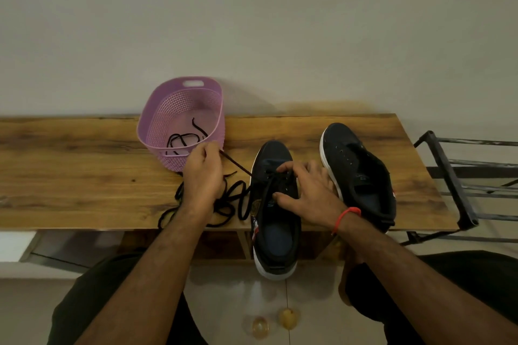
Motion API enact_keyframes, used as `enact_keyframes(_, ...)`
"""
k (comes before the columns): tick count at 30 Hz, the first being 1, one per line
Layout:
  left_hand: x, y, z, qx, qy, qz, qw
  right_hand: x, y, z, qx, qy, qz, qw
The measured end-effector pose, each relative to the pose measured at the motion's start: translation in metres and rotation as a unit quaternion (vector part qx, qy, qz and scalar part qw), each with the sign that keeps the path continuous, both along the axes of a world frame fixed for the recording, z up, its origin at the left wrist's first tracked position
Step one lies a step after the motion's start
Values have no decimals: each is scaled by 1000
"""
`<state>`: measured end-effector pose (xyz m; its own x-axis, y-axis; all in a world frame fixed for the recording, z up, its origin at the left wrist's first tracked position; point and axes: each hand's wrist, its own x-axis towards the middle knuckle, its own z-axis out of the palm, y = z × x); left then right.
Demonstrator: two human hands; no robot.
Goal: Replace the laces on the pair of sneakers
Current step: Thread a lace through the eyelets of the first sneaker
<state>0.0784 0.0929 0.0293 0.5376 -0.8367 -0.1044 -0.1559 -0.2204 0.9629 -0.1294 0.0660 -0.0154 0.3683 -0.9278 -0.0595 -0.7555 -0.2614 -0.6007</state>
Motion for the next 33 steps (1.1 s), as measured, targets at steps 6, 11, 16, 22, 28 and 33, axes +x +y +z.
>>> enact_keyframes(6,2,4,-3,110,-2,-109,988,-1,1,1,4,-5,-3,1000)
enact_keyframes(11,13,5,-13,199,-297,-174,918,-3,1,3,11,-11,-2,1000)
enact_keyframes(16,16,10,-17,379,-320,-368,786,-2,1,4,10,-6,-3,1000)
enact_keyframes(22,9,7,-25,333,-291,-354,824,-3,2,8,16,-9,-5,1000)
enact_keyframes(28,0,2,-26,245,-210,-304,896,-2,3,10,14,-11,-3,1000)
enact_keyframes(33,-2,3,-21,219,-178,-277,918,-2,3,9,12,-14,-2,1000)
